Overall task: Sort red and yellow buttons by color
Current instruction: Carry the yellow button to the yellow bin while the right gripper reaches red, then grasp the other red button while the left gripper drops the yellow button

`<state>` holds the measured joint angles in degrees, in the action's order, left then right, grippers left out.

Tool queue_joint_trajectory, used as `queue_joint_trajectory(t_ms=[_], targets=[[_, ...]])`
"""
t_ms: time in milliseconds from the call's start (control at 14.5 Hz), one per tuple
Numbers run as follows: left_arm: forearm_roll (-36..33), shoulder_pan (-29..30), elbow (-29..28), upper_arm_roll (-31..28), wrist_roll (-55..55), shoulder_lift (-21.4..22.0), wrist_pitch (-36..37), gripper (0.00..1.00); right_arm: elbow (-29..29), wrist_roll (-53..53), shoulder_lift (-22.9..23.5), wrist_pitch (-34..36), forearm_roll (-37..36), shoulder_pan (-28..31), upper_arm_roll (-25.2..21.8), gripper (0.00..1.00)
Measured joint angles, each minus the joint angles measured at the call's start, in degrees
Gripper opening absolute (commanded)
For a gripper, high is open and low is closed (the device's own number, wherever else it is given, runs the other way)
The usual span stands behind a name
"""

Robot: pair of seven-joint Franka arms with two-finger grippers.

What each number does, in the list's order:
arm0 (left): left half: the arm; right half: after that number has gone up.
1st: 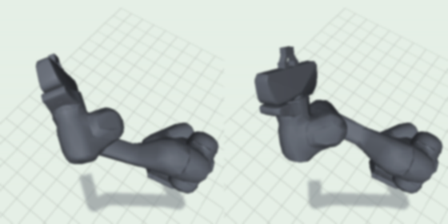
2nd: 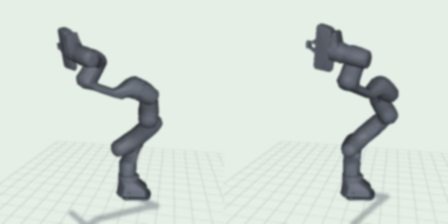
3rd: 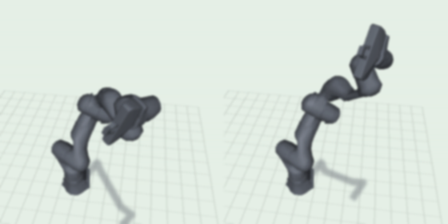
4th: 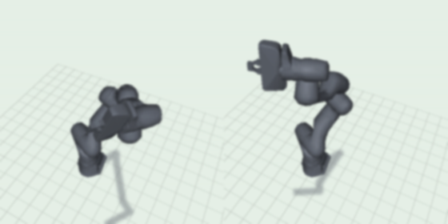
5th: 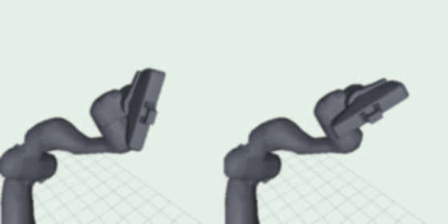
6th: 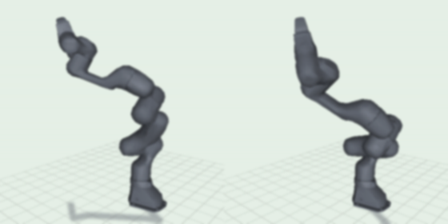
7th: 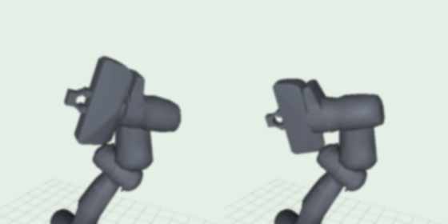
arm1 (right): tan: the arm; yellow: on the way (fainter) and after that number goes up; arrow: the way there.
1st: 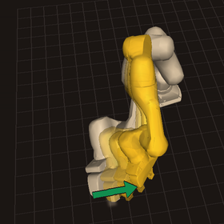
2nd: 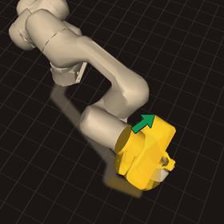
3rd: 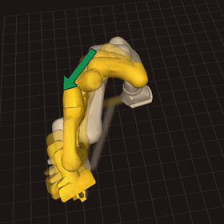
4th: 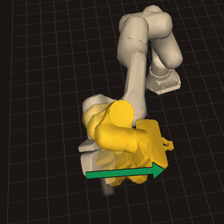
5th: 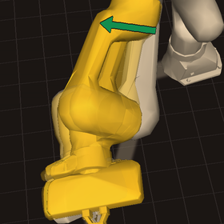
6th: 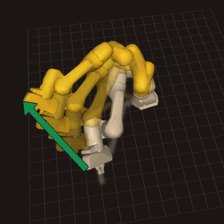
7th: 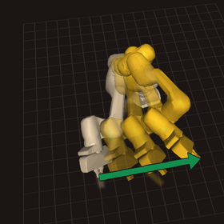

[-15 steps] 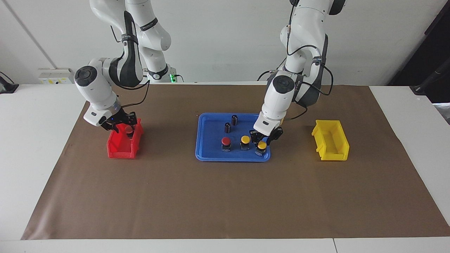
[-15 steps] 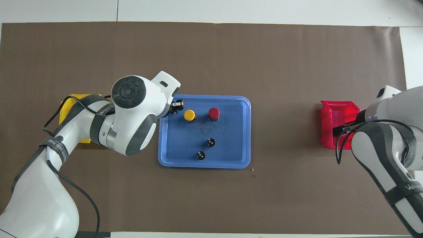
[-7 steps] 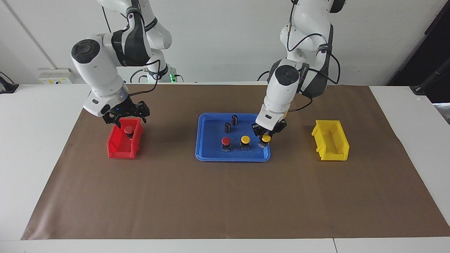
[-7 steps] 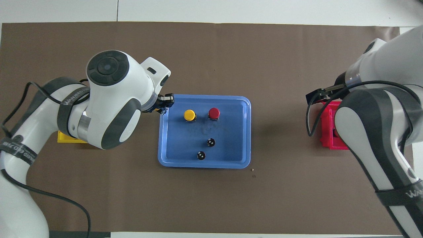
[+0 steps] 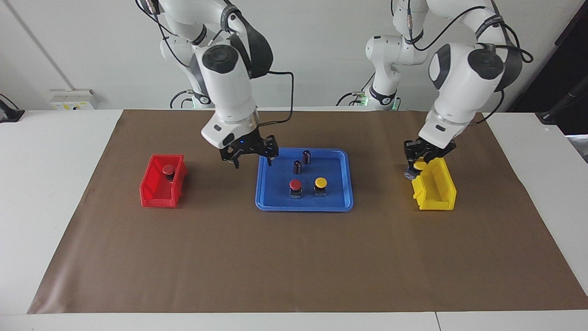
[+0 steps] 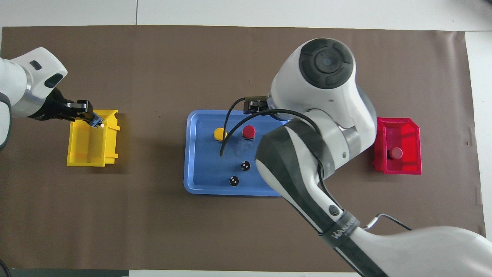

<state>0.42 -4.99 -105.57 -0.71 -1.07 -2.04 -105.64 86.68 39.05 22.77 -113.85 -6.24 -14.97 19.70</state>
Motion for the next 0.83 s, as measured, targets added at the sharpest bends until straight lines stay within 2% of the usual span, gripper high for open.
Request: queue_joint_trajectory(t_ms=[138, 275, 413, 825], targets=[[0.0, 2.92, -4.21, -0.03, -3.16, 0.68, -4.78, 0.01, -0.98, 4.63, 4.92, -4.32, -2.39, -2.38, -0.06, 0.99], [0.0, 3.49, -9.6, 0.03, -3.17, 1.94, -10.35, 0.01, -0.71, 4.81, 7.11, -6.43, -2.57, -2.26, -0.38, 0.93], [0.0, 3.48, -12.87, 0.35, -2.99, 2.85, -12.31, 0.01, 0.26, 4.81, 7.47, -7.93, -2.58, -2.0, -0.55, 0.87], [0.0, 3.49, -18.65, 0.48, -2.99, 4.13, -15.38, 0.01, 4.42, 4.8, 6.97, -8.85, -2.6, -2.14, -0.34, 0.79]])
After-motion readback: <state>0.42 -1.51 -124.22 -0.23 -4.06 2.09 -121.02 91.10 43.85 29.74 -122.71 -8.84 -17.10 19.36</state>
